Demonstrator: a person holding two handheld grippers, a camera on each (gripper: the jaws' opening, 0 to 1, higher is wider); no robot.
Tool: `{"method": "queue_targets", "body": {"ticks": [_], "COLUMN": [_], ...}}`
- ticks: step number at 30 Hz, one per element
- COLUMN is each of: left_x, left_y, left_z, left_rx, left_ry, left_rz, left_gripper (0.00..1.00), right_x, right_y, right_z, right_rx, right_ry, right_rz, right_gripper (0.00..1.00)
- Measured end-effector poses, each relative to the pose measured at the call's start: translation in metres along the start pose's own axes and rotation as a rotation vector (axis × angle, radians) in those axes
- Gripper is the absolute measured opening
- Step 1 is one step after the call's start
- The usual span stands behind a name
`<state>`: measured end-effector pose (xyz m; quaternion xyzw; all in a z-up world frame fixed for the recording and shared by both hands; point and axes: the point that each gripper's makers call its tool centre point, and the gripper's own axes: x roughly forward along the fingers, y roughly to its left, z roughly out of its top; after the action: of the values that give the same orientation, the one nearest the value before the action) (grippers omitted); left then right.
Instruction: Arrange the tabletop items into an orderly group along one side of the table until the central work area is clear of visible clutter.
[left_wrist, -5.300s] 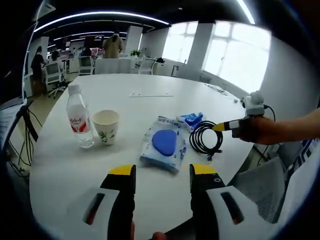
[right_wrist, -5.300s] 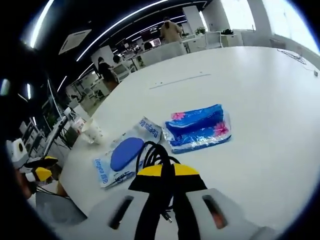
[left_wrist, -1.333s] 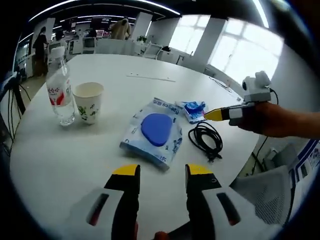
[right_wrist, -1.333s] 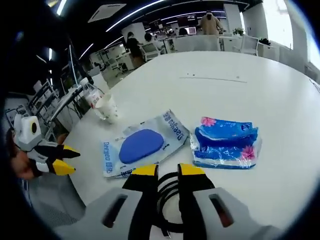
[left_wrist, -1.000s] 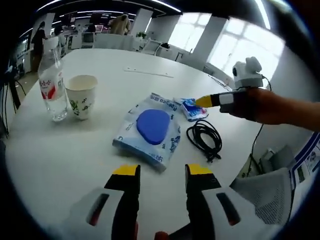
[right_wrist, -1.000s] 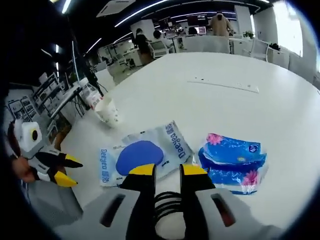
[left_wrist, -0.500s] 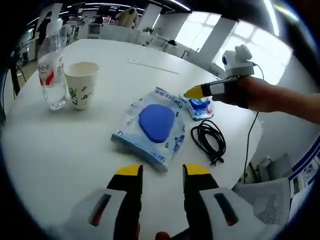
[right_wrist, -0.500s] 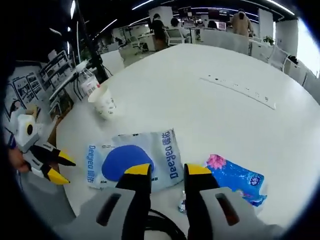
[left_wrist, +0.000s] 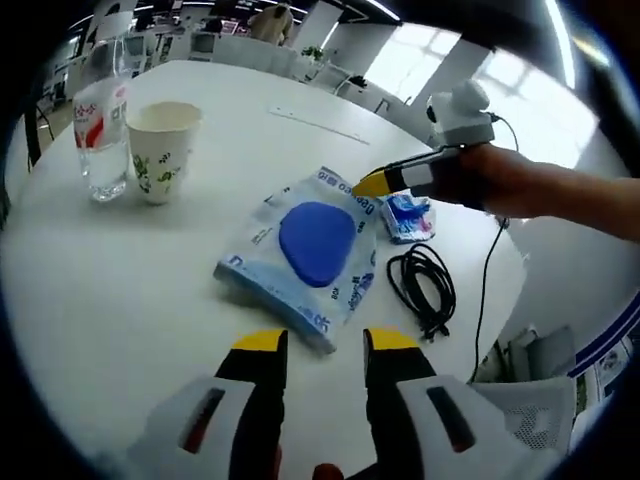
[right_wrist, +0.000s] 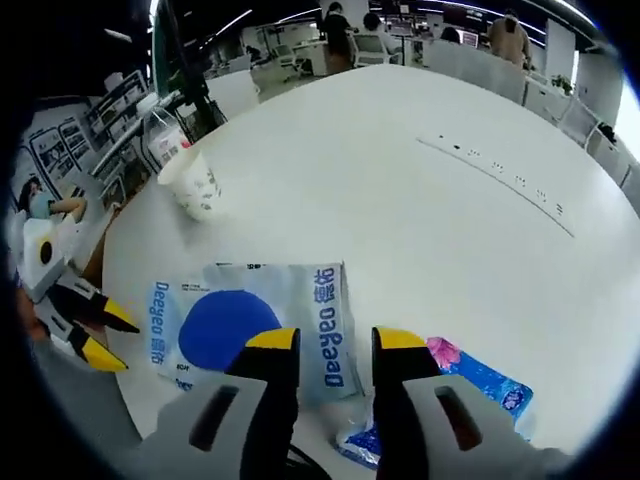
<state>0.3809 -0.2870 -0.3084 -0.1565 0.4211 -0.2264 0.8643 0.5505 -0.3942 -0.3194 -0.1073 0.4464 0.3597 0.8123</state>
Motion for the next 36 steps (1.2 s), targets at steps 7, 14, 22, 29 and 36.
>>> {"method": "queue_targets", "body": {"ticks": [7,14,22,29,36], "left_x": [0.007,0.016,0.016,0.016,0.015], "left_y": [-0.005,-0.004,0.008,0.009,0.009], "left_z": [-0.002,-0.004,-0.003,-0.005,-0.007], "left_rx": [-0.034,-0.038,-0.065,-0.078,-0.078], "left_ry": [0.007,0.034,0.040,0.048,0.063], "left_rz": [-0.018,0.000,0.028,0.039,0.048], "left_gripper": [0.26,0.20,0.05,0.03,0.02], "right_x": [-0.001,-0.005,-0.013,-0.016,-0.026], "right_y": [-0.001,0.000,0.003,0.013,0.020], "right_z": [-0.008,-0.013,-0.008,-0.008,-0.002], "right_rx": [-0.023,-0.002,0.014,0.031,0.043], "right_ry": [0.003,-0.004,-0.052,-0.068,-0.097], "right_rz": [-0.028,-0.036,-0.053,-0.048,-0.046], "right_gripper": [0.21,0.11,0.00,0.00,0.00]}}
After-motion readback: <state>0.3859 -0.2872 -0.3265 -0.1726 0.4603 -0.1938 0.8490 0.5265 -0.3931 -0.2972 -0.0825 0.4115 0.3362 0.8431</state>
